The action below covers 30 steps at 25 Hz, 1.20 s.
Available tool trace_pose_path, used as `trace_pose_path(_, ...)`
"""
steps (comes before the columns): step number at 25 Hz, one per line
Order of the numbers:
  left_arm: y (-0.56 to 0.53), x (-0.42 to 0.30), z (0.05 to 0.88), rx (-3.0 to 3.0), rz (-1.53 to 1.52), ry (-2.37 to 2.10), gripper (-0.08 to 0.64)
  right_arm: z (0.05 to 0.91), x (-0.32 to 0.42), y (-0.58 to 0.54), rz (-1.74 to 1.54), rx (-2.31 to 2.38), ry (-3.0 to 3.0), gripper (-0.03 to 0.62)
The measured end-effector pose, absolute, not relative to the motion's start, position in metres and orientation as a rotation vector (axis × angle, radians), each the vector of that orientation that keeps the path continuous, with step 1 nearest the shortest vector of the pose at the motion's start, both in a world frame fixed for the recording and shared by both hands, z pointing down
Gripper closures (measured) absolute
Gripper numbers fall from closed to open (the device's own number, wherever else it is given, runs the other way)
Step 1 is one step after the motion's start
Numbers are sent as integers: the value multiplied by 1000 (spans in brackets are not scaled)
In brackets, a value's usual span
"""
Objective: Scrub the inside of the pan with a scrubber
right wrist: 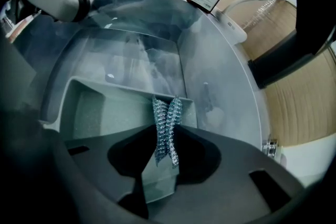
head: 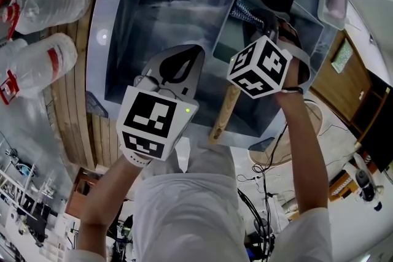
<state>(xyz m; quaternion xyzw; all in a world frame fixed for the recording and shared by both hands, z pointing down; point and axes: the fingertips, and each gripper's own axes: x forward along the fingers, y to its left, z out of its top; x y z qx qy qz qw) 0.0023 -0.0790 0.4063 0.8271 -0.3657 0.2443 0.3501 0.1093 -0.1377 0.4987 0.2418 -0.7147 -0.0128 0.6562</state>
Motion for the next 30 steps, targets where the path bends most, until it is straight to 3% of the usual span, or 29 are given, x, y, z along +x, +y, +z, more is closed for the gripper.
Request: trace_pose_path(30, -71, 1, 399, 2161, 628, -948, 555, 467, 73, -56, 270, 132, -1775, 499)
